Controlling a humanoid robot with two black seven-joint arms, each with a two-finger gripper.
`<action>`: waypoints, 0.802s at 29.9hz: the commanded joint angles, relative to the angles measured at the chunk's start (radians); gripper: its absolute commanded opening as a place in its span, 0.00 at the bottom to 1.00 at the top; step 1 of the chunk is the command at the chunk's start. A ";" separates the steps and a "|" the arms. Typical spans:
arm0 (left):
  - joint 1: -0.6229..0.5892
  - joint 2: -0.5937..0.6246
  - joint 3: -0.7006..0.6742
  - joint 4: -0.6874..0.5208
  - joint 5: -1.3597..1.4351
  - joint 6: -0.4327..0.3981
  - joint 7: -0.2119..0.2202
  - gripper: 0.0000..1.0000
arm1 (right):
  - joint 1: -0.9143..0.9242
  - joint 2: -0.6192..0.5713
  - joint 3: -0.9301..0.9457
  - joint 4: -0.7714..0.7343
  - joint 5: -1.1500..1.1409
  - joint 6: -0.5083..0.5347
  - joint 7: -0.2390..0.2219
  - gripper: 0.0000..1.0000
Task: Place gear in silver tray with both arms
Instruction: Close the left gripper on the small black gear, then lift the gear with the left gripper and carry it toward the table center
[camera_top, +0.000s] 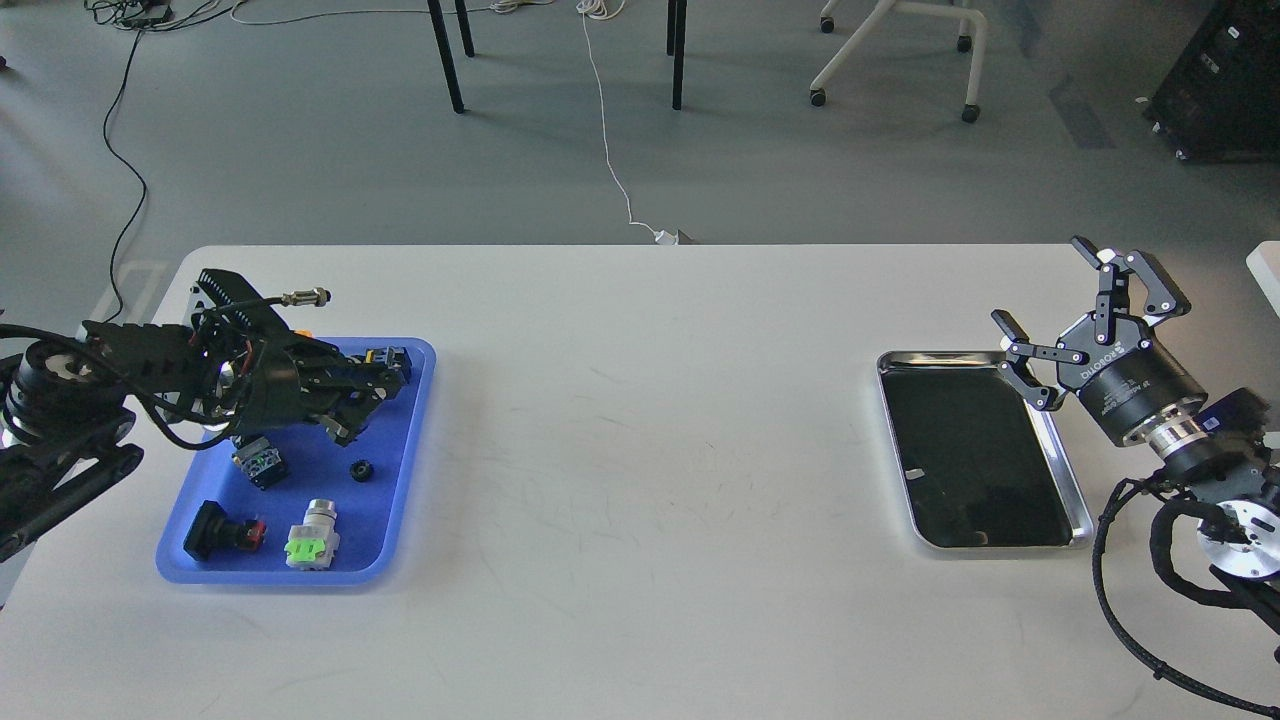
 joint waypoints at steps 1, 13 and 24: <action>-0.051 0.003 0.001 -0.069 0.000 -0.023 0.000 0.15 | 0.000 -0.001 0.000 0.000 0.000 0.000 0.000 1.00; -0.249 -0.210 0.079 -0.116 0.000 -0.153 0.000 0.16 | 0.000 -0.017 0.012 -0.003 0.000 0.000 0.002 1.00; -0.378 -0.547 0.239 0.031 0.000 -0.182 0.000 0.16 | 0.000 -0.034 0.020 -0.004 0.000 0.000 0.002 1.00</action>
